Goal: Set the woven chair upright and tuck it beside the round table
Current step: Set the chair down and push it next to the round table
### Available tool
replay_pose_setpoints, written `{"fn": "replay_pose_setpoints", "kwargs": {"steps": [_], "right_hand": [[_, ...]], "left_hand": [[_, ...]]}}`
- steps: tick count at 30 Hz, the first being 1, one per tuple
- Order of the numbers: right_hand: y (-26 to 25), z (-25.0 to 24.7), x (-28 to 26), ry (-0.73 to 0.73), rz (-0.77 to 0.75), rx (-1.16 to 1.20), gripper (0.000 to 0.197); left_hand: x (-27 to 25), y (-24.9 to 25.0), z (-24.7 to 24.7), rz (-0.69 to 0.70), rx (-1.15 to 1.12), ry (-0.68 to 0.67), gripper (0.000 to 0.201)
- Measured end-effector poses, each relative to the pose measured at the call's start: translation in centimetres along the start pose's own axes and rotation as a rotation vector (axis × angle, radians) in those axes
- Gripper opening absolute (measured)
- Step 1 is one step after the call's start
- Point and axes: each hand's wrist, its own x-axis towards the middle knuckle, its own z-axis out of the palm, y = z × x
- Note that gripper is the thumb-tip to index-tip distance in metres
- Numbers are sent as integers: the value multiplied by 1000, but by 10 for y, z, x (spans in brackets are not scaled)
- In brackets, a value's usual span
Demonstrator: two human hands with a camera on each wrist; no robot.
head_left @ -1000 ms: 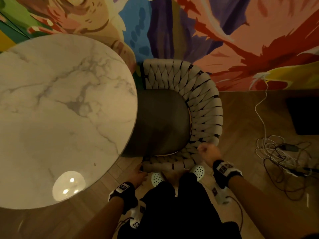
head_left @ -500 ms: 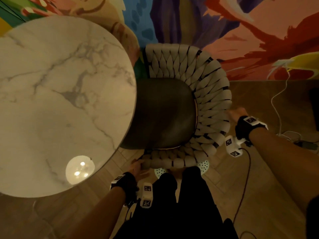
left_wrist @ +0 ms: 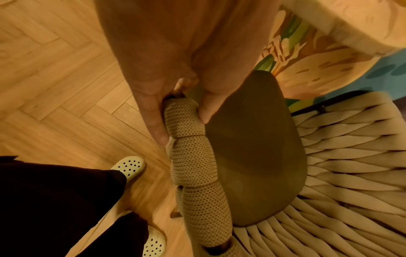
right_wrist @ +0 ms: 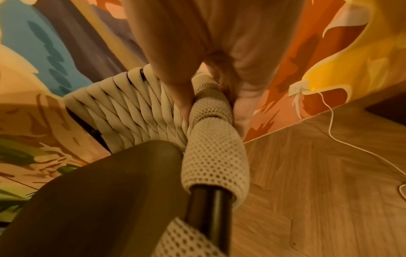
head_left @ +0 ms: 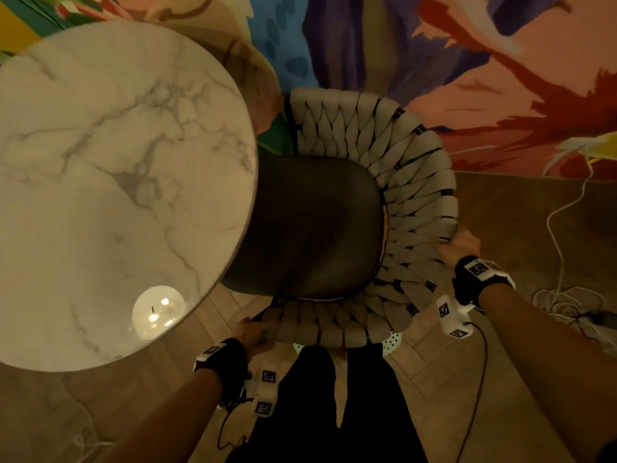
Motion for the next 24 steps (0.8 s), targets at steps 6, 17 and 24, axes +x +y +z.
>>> {"fn": "replay_pose_setpoints", "kwargs": {"steps": [6, 17, 24], "right_hand": [[9, -11, 6, -10, 19, -19, 50], [42, -6, -23, -127, 6, 53, 57], [64, 19, -50, -194, 74, 258, 32]], "left_hand": [[-6, -3, 12, -31, 5, -60, 56], [-6, -3, 9, 20, -70, -53, 52], [-21, 2, -4, 144, 212, -78, 36]]}}
